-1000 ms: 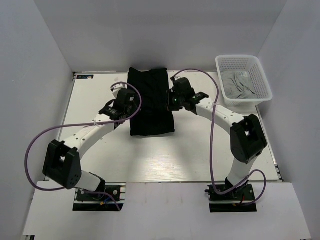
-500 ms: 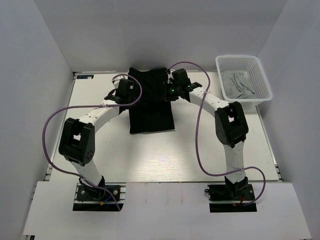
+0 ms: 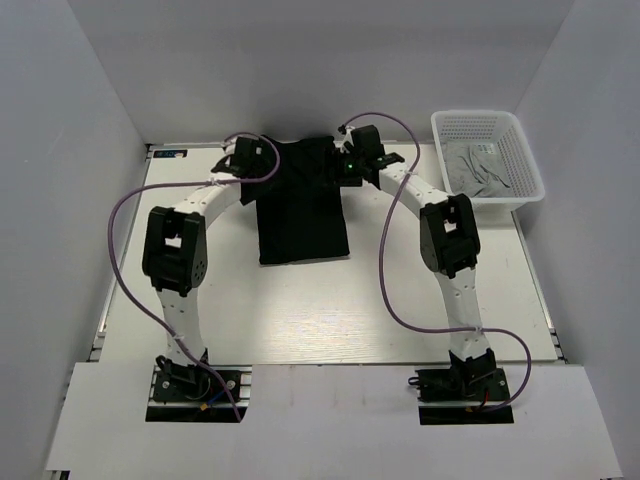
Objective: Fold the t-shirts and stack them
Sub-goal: Fold the folded rectangular tshirt in 1/3 of the way
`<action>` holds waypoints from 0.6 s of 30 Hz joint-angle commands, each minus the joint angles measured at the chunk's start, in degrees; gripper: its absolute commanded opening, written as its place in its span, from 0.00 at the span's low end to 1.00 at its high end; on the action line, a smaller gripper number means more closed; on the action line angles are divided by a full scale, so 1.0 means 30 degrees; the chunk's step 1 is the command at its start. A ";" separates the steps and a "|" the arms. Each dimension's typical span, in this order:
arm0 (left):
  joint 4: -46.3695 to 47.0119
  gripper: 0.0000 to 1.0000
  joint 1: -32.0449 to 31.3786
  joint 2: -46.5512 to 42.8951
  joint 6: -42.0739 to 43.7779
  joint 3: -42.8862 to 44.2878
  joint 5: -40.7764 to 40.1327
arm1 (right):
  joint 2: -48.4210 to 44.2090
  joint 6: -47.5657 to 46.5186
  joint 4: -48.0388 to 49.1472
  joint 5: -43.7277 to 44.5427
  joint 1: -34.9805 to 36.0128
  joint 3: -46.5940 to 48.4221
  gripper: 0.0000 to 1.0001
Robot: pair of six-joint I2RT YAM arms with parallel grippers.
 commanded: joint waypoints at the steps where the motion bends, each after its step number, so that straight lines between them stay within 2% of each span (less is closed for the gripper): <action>1: -0.2670 0.88 0.1153 0.0268 -0.0185 0.4213 -0.0569 | 0.0047 -0.1628 0.0554 -0.0456 -0.0762 0.2326 0.90; 2: -0.2853 0.99 0.1329 0.0271 -0.0185 0.4946 -0.0569 | -0.0099 -0.1775 0.0381 -0.0487 -0.0908 0.2389 0.90; 4: -0.2855 1.00 0.1565 -0.0400 -0.0185 0.4953 0.0013 | -0.1268 -0.2389 0.0088 -0.0633 -0.0939 0.1780 0.90; 7: -0.1951 1.00 0.1565 -0.2740 0.0196 0.2267 0.1126 | -0.3932 -0.2510 0.1308 -0.0750 -0.0793 -0.2171 0.90; 8: -0.1193 1.00 0.1565 -0.3414 0.0428 0.0257 0.1565 | -0.4489 -0.2161 0.1606 -0.1244 -0.0792 -0.3167 0.90; 9: -0.0866 1.00 0.1217 -0.4117 0.0430 -0.0779 0.2091 | -0.6119 -0.1955 0.1783 -0.1394 -0.0792 -0.6048 0.90; 11: -0.0135 1.00 0.1039 -0.6051 0.0811 -0.3728 0.2796 | -0.8113 -0.1281 0.2662 -0.1688 -0.0705 -0.7827 0.90; 12: 0.0188 1.00 0.1038 -0.6579 0.0985 -0.4705 0.4105 | -0.8533 -0.1134 0.3070 -0.1718 -0.0676 -1.0474 0.90; 13: 0.0540 1.00 0.1038 -0.7629 0.1219 -0.6629 0.4756 | -0.8915 -0.0784 0.3190 -0.1979 -0.0646 -1.1197 0.90; 16: 0.1479 1.00 0.0657 -0.8896 0.1221 -0.9102 0.6370 | -1.0147 -0.0723 0.2986 -0.2681 -0.0471 -1.4067 0.90; 18: 0.1860 1.00 0.0307 -0.9627 0.1221 -1.1008 0.6608 | -1.0529 -0.0664 0.3044 -0.2889 -0.0383 -1.4629 0.90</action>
